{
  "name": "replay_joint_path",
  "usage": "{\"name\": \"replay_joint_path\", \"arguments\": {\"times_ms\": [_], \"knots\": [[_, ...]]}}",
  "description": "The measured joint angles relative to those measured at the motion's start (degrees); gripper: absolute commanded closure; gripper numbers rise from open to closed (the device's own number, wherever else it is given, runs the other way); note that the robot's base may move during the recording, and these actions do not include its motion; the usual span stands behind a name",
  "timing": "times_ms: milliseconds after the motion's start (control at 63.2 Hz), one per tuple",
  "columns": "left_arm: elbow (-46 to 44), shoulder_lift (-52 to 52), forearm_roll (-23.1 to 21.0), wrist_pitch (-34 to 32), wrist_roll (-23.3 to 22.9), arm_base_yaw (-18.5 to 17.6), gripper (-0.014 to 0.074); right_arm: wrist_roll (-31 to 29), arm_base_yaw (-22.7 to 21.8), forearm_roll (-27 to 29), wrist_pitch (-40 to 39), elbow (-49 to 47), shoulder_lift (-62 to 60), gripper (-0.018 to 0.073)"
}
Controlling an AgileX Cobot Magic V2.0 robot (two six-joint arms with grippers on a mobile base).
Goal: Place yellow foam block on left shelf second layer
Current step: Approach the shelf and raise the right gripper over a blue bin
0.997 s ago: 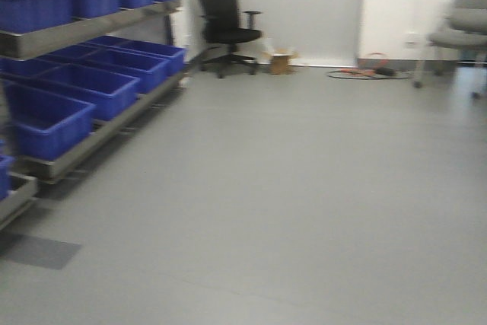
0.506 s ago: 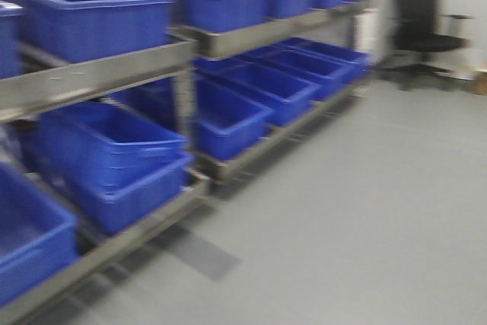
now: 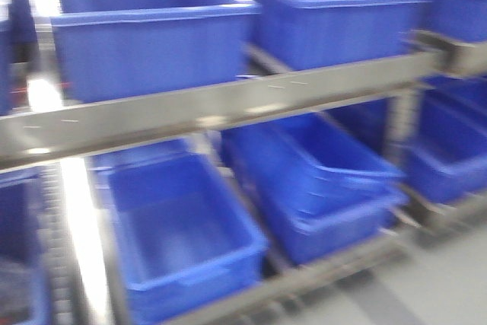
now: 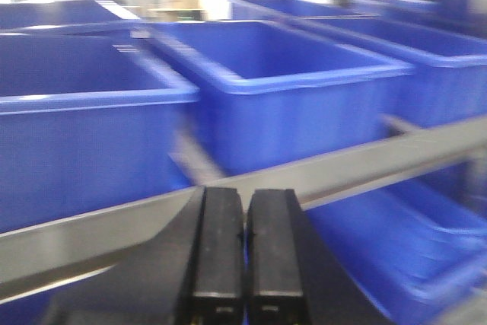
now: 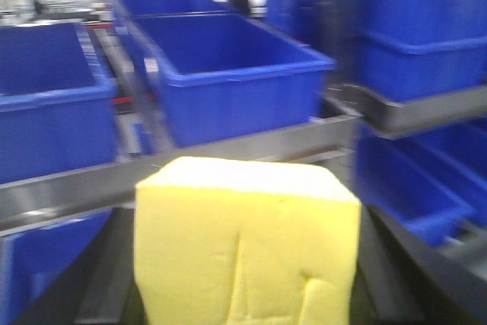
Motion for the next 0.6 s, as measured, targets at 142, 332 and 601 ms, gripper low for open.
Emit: {"name": "replay_joint_path", "arguments": {"times_ms": [142, 332, 601], "knots": [[0.0, 0.0, 0.0, 0.0, 0.0, 0.0, 0.0472, 0.0, 0.0, 0.0, 0.0, 0.0, 0.0, 0.0081], [0.0, 0.0, 0.0, 0.0, 0.0, 0.0, 0.0472, 0.0, 0.0, 0.0, 0.0, 0.0, 0.0, 0.0081], [0.0, 0.0, 0.0, 0.0, 0.0, 0.0, 0.0472, 0.0, 0.0, 0.0, 0.0, 0.0, 0.0, 0.0081]]}}
